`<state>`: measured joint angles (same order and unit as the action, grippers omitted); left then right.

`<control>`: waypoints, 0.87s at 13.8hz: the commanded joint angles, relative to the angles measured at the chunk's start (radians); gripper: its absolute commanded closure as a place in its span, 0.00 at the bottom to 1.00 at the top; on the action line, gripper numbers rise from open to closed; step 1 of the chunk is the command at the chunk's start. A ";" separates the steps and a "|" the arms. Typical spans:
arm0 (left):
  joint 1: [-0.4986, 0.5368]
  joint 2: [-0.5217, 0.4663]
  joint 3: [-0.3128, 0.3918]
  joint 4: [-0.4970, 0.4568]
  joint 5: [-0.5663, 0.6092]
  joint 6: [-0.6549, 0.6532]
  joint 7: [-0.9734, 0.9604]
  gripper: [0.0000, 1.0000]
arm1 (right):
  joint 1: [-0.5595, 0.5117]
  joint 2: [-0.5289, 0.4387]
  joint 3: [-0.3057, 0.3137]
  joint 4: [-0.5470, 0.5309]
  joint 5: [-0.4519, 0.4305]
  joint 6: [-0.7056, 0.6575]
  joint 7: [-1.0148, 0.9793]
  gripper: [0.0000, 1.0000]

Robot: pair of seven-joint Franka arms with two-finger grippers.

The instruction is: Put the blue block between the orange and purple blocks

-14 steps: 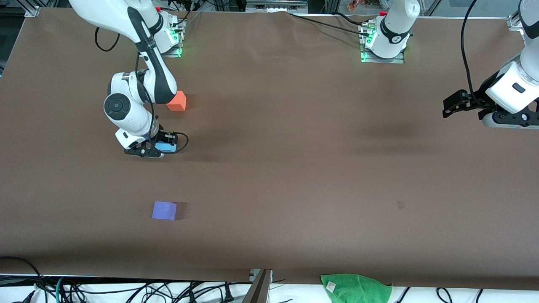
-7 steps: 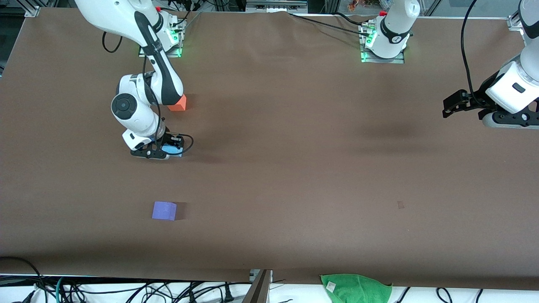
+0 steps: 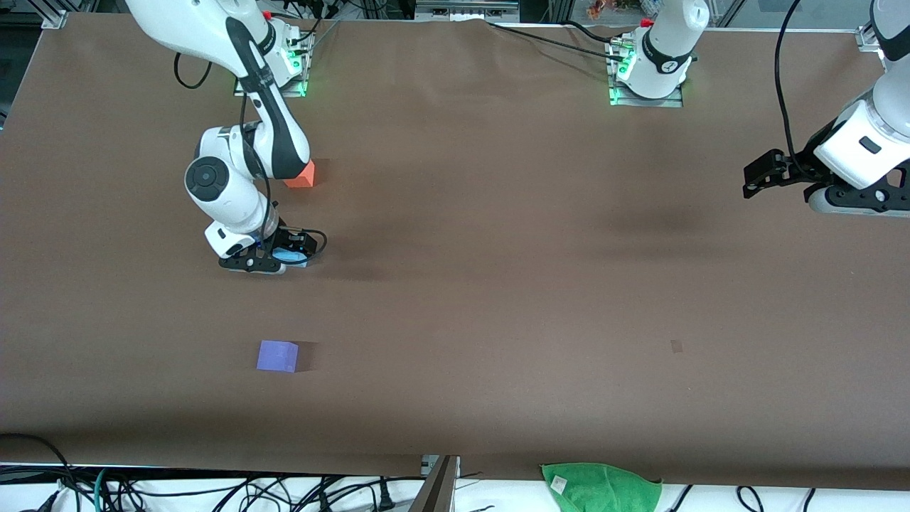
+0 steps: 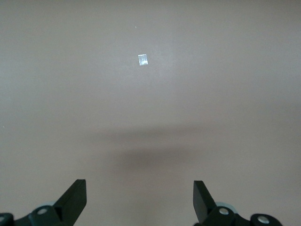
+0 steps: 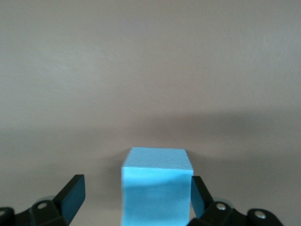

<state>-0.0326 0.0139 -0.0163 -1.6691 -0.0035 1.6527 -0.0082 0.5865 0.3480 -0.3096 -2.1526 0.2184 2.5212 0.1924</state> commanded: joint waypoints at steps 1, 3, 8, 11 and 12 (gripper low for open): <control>-0.001 0.009 0.006 0.029 -0.003 -0.022 0.011 0.00 | 0.004 -0.130 -0.003 0.063 0.022 -0.183 -0.019 0.01; -0.001 0.011 0.006 0.028 -0.003 -0.022 0.010 0.00 | 0.001 -0.223 -0.008 0.120 0.015 -0.339 -0.018 0.01; -0.001 0.011 0.006 0.029 -0.003 -0.022 0.011 0.00 | 0.001 -0.336 -0.052 0.409 -0.085 -0.828 -0.024 0.00; 0.000 0.011 0.006 0.029 -0.003 -0.022 0.011 0.00 | -0.010 -0.352 -0.030 0.473 -0.167 -0.933 -0.031 0.00; -0.001 0.009 0.006 0.029 -0.003 -0.022 0.011 0.00 | -0.066 -0.354 0.022 0.476 -0.180 -0.944 -0.034 0.00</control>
<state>-0.0315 0.0146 -0.0143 -1.6686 -0.0035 1.6522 -0.0082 0.5817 -0.0278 -0.3505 -1.7007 0.0775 1.6062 0.1793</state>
